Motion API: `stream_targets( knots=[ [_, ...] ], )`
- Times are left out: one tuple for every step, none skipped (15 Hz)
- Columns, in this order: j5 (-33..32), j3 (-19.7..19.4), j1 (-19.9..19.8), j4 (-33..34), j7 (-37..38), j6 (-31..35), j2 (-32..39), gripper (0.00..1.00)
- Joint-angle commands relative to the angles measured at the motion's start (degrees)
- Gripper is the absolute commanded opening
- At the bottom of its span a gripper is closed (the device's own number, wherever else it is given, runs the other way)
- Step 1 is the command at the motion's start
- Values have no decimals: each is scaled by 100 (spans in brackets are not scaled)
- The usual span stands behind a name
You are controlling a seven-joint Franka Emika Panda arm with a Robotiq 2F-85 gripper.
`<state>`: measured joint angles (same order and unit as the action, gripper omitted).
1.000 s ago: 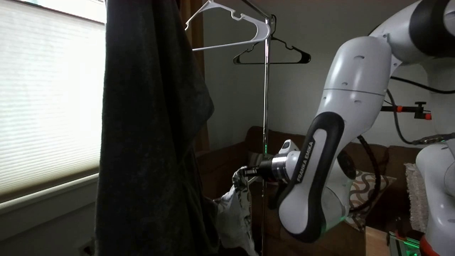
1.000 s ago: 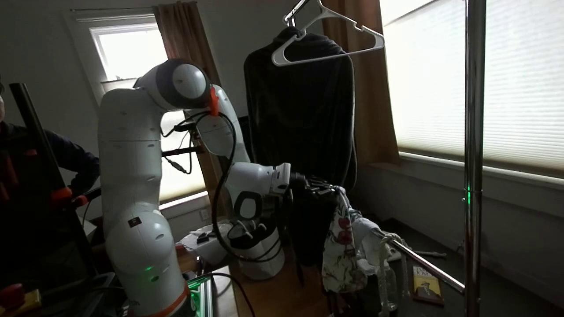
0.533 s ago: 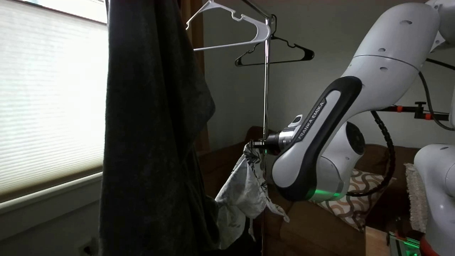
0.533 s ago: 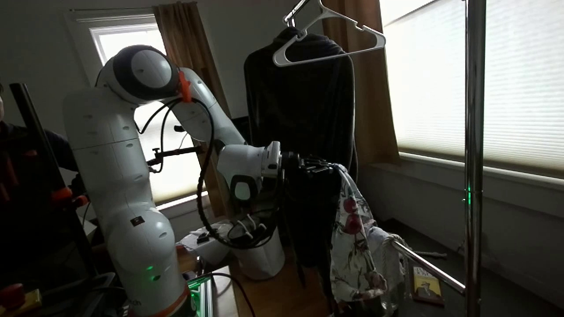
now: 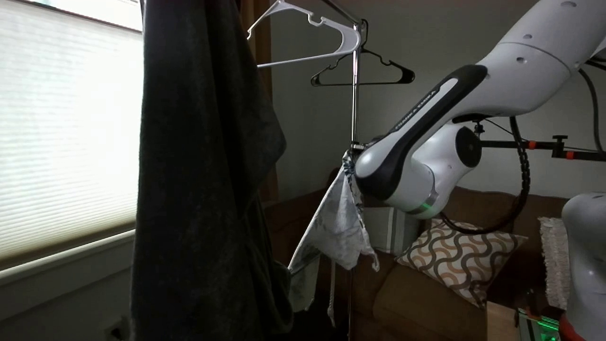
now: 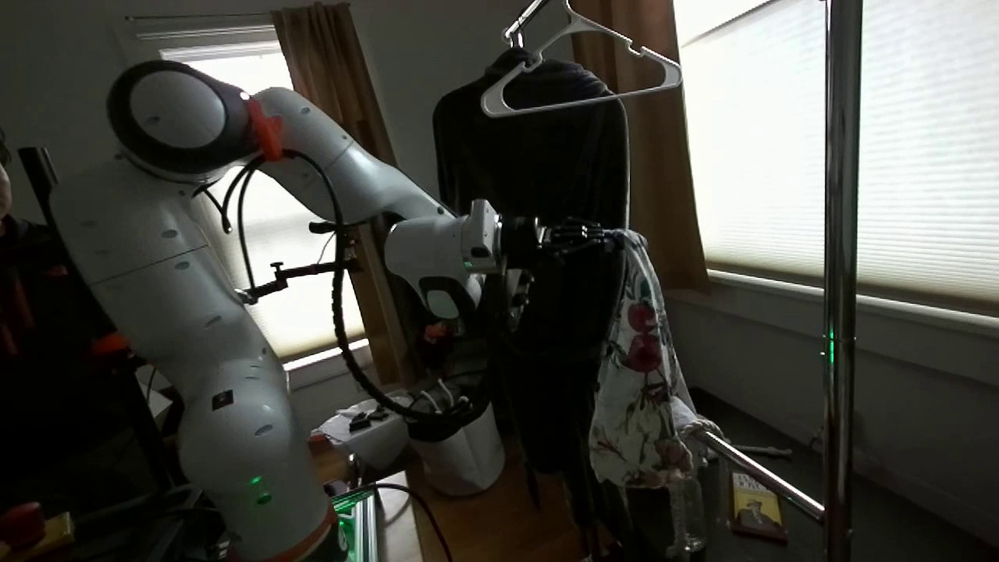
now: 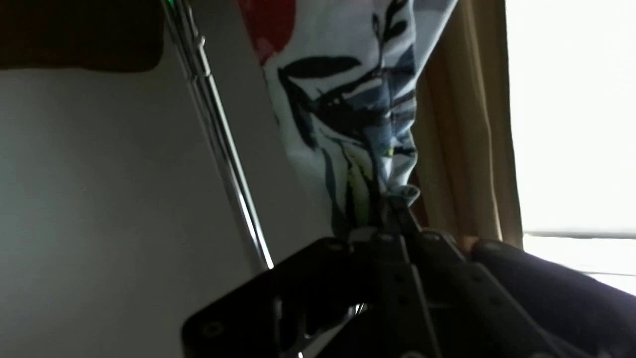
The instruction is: Hang the floral pillowcase on the top rail of the stand
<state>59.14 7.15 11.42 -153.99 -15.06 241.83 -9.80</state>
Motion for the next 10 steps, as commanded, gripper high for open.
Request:
stream_targets(
  knots=[
    [244,376,-620,-40,-544,-1,-837,1],
    [275,338,-510,-168,-768,-4,-863,1],
    [46,277,-578,32,-424,-47,-594,2],
    [85,307,-613,10,-567,-57,-703,2],
    [105,330,-617,-14,-630,-59,-757,1],
    [59,325,-646,46,-547,22,-689,1],
    [-11,265,-727,119,-475,125,-764,1],
    [-56,310,-975,172,-600,8,-970,1],
    [-49,347,-1192,239,-675,-20,-1091,1],
    [-68,396,-1448,327,-685,-21,-1217,1]
  ],
)
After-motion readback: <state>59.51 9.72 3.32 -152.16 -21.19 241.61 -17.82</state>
